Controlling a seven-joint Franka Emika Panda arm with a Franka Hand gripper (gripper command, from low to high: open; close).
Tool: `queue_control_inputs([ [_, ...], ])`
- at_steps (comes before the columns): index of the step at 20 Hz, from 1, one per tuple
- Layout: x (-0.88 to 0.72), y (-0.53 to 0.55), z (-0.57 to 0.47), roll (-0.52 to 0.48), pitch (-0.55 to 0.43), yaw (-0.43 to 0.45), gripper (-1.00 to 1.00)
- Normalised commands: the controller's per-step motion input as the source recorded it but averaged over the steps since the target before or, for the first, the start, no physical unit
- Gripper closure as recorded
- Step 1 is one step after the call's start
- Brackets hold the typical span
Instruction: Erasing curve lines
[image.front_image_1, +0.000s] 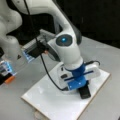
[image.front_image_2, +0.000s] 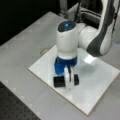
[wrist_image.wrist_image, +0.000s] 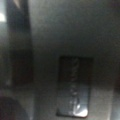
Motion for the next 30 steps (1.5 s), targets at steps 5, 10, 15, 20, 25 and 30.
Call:
queue_control_inputs([
  [5, 0.17, 0.24, -0.10, 0.007, 0.019, -0.167, 1.00],
  [10, 0.11, 0.21, -0.09, -0.008, 0.020, -0.133, 1.00],
  [15, 0.08, 0.23, -0.07, 0.002, 0.022, -0.158, 1.00],
  [20, 0.10, 0.27, -0.01, 0.010, 0.023, -0.173, 1.00],
  [25, 0.12, 0.21, 0.06, 0.010, 0.019, -0.161, 1.00],
  [30, 0.08, 0.09, 0.10, -0.015, 0.048, -0.118, 1.00],
])
